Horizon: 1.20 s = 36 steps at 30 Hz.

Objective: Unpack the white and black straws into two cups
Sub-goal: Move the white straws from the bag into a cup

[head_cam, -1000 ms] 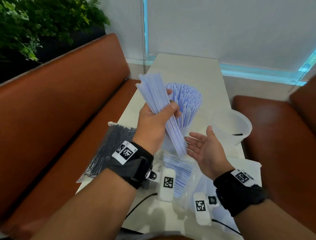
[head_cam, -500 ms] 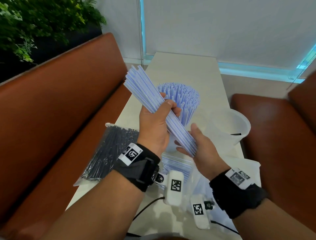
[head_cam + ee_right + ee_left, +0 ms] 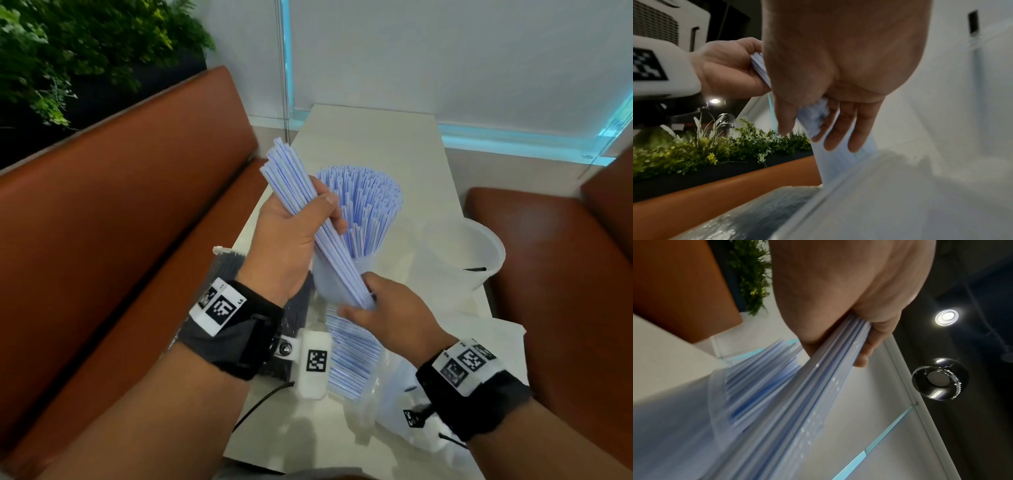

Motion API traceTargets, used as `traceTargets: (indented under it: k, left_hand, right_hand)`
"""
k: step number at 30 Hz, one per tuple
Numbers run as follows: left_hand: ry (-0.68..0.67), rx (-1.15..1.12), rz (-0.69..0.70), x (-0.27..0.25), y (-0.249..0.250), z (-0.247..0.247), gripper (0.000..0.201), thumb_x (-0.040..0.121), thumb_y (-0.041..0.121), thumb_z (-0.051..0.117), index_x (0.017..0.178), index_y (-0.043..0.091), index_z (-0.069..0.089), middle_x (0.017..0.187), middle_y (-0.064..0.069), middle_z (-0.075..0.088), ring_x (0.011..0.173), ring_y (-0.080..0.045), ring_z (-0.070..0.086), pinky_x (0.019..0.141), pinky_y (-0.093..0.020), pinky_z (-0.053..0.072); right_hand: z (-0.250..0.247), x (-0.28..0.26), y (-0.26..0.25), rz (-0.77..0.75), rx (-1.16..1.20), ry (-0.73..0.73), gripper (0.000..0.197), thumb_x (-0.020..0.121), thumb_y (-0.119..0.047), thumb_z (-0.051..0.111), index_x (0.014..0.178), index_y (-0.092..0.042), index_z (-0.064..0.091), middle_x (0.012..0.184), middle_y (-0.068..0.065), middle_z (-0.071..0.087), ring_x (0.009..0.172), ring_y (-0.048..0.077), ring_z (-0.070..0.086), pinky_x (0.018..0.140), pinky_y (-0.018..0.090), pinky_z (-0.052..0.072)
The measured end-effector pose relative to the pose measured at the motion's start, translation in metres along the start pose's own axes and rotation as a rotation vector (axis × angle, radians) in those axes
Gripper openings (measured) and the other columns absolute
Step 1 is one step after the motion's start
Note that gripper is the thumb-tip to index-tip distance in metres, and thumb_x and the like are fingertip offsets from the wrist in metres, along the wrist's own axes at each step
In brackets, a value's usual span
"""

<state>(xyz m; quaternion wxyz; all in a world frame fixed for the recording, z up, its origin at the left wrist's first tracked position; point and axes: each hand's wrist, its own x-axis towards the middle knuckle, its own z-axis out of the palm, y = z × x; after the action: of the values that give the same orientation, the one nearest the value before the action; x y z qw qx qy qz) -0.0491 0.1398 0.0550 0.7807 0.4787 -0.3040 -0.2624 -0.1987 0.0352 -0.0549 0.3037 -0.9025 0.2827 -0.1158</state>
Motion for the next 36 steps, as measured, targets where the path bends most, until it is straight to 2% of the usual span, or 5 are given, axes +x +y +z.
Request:
traceTargets:
  k: [5,20,26,29,36]
  left_hand:
    - [-0.025,0.186,0.146,0.014,0.023,-0.01,0.015,0.091,0.001,0.057,0.081,0.01,0.054,0.062,-0.006,0.056,0.061,-0.027,0.054,0.067,-0.039,0.05]
    - [0.248,0.075,0.313,0.058,0.022,0.013,0.018,0.093,-0.004,0.057,0.086,0.011,0.05,0.075,-0.01,0.052,0.064,-0.024,0.053,0.064,-0.032,0.052]
    - [0.069,0.667,0.209,0.056,-0.019,-0.001,0.019,0.09,0.023,0.069,0.081,0.007,0.064,0.079,-0.009,0.065,0.084,-0.023,0.064,0.077,-0.04,0.055]
    - [0.032,0.875,0.125,0.054,-0.037,-0.007,0.028,0.082,0.037,0.076,0.104,0.019,0.07,0.106,-0.004,0.066,0.119,-0.027,0.054,0.101,-0.046,0.047]
    - [0.07,0.742,0.195,0.064,-0.025,-0.016,0.1,0.066,0.062,0.083,0.146,0.022,0.039,0.147,-0.003,0.041,0.136,-0.018,0.042,0.113,-0.04,0.038]
  right_hand:
    - [-0.018,0.01,0.011,-0.068,-0.125,0.132,0.05,0.082,-0.042,0.063,0.126,-0.049,0.041,0.087,-0.018,0.052,0.076,-0.006,0.055,0.061,0.018,0.037]
    - [-0.017,0.053,0.011,0.01,-0.206,0.039,0.012,0.102,-0.046,0.046,0.098,-0.035,0.05,0.082,-0.009,0.058,0.075,0.018,0.054,0.054,0.028,0.033]
    - [-0.02,0.055,0.013,-0.023,-0.207,0.044,0.014,0.102,-0.044,0.049,0.09,-0.037,0.049,0.073,-0.011,0.055,0.073,0.02,0.056,0.056,0.032,0.035]
    - [-0.019,0.055,0.013,-0.015,-0.201,0.041,0.016,0.102,-0.046,0.049,0.091,-0.035,0.052,0.076,-0.009,0.06,0.075,0.019,0.058,0.056,0.032,0.035]
    - [-0.019,0.055,0.013,-0.014,-0.211,0.045,0.018,0.101,-0.046,0.048,0.097,-0.03,0.056,0.085,-0.006,0.065,0.079,0.02,0.057,0.059,0.033,0.036]
